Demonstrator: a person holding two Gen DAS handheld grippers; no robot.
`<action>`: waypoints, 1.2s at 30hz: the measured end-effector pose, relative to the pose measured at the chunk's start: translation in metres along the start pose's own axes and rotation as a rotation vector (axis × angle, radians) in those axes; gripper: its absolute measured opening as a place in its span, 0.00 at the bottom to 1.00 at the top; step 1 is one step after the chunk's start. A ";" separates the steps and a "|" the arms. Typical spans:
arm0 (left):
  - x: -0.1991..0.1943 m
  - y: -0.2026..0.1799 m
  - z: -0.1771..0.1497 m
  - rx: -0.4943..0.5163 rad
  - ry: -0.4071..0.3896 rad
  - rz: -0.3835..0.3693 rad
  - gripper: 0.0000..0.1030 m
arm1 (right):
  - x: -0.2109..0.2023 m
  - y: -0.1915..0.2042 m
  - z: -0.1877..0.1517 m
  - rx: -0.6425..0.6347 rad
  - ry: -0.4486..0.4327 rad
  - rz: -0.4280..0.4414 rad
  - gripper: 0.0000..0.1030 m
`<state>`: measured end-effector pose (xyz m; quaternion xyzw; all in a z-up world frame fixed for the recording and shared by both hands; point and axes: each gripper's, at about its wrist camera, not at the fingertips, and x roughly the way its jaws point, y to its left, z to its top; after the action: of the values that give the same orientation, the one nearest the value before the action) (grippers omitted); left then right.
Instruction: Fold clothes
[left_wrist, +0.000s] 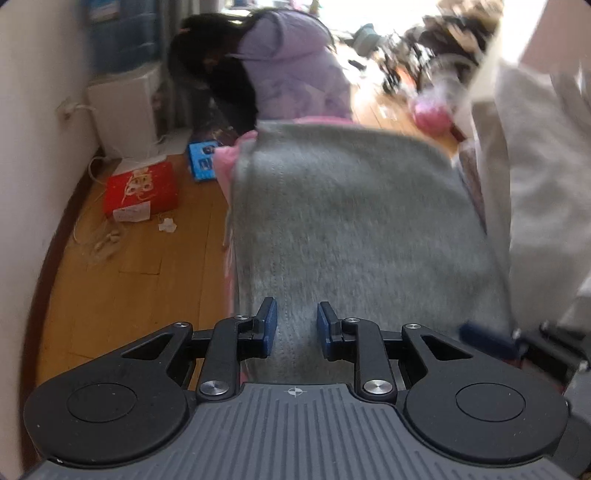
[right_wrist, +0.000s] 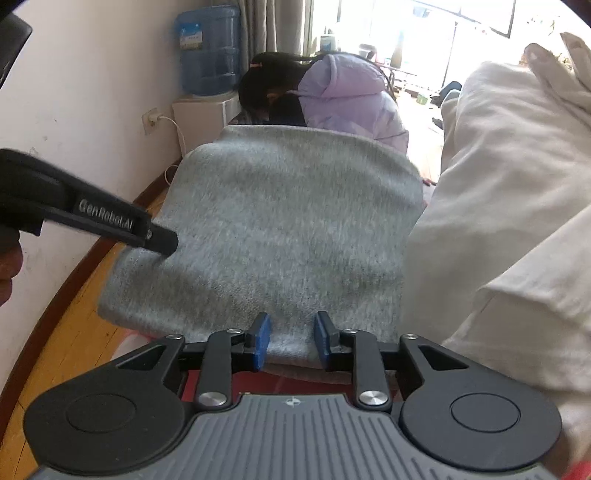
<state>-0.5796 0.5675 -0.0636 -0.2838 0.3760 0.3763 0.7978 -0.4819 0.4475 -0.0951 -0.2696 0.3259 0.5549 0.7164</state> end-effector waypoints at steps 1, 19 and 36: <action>-0.003 0.000 0.001 -0.009 -0.016 -0.005 0.23 | -0.005 -0.001 0.000 0.003 -0.002 0.001 0.27; -0.011 -0.006 -0.012 0.063 -0.008 0.072 0.25 | -0.039 0.012 -0.006 0.004 -0.026 -0.080 0.20; 0.004 -0.024 0.017 0.102 -0.037 0.036 0.27 | 0.021 -0.006 0.030 0.102 0.038 -0.156 0.17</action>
<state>-0.5517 0.5684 -0.0530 -0.2291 0.3850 0.3761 0.8111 -0.4672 0.4813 -0.0924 -0.2680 0.3452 0.4750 0.7638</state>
